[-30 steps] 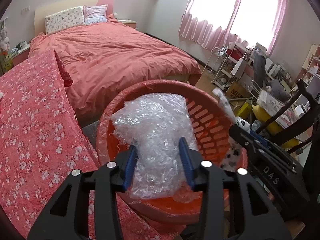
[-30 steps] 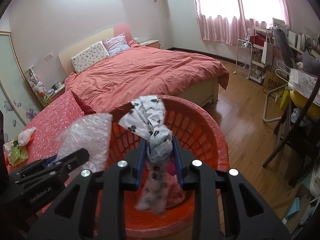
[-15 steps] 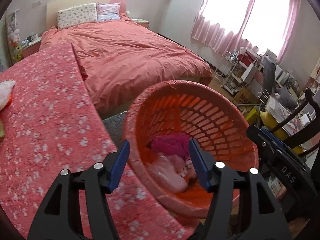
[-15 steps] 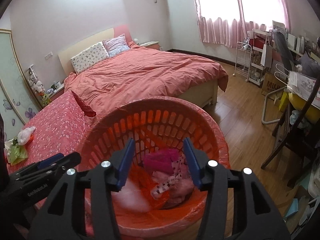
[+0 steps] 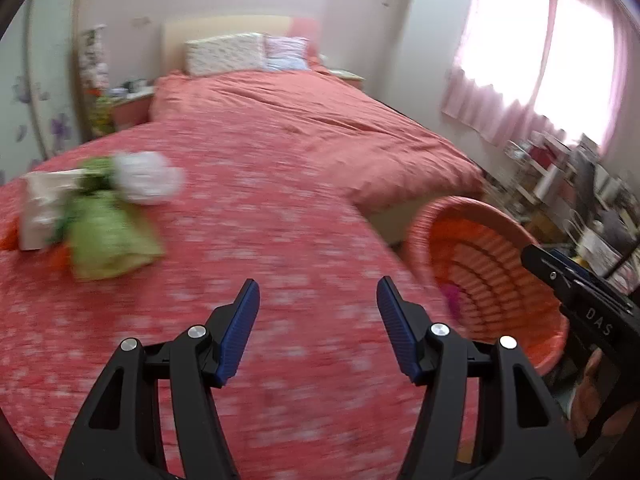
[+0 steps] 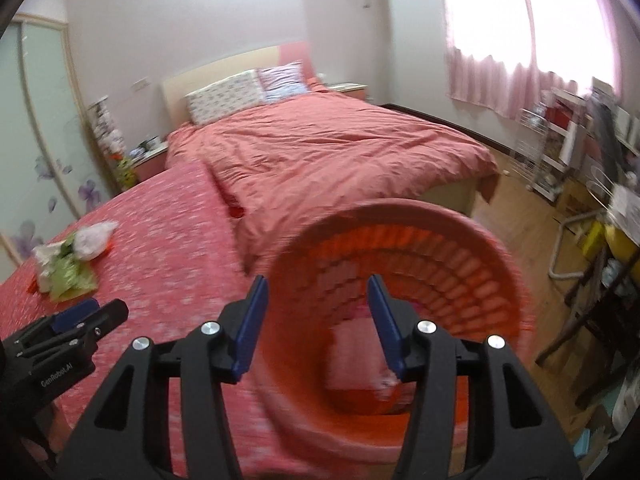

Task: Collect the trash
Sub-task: 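Grasp the clear plastic bag with the right tool while the left tool grasps the green-yellow bag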

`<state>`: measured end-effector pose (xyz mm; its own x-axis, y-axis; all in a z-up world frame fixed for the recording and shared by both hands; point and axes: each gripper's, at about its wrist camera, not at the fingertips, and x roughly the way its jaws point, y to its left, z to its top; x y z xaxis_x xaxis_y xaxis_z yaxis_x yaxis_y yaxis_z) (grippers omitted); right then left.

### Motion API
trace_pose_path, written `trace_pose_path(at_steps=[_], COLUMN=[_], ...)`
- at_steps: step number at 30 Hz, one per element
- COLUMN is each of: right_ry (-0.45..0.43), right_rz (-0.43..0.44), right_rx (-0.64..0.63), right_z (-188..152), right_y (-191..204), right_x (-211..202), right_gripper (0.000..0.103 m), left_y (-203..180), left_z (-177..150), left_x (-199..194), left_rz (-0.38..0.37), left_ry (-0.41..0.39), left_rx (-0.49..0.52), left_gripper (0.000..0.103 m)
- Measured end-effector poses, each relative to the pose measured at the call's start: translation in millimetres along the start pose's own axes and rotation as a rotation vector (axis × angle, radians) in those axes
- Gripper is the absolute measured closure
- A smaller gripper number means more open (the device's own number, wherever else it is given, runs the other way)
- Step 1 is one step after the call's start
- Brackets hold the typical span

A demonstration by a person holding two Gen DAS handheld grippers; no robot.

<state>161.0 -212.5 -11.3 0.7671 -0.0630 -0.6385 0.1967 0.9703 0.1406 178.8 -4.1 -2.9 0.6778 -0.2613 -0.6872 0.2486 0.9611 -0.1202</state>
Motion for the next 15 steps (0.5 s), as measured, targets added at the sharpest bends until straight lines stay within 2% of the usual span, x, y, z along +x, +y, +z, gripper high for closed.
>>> trace_pose_path(at_steps=[12,15], right_ry=[0.047,0.05], right_rz=[0.205,0.255], right_rx=[-0.177,-0.205], right_z=[16.3,25.8], right_y=[165.5,205.5], right_x=[34.8,45.6], right_gripper=[0.053,0.057], left_y=[129.2,155.3], left_z=[-11.1,-11.7], left_x=[-45.1,-47.7], left_rz=[0.217,0.26], left_ry=[-0.078,-0.08], left_rx=[-0.142,-0.183], left_gripper=[0.042,0.042])
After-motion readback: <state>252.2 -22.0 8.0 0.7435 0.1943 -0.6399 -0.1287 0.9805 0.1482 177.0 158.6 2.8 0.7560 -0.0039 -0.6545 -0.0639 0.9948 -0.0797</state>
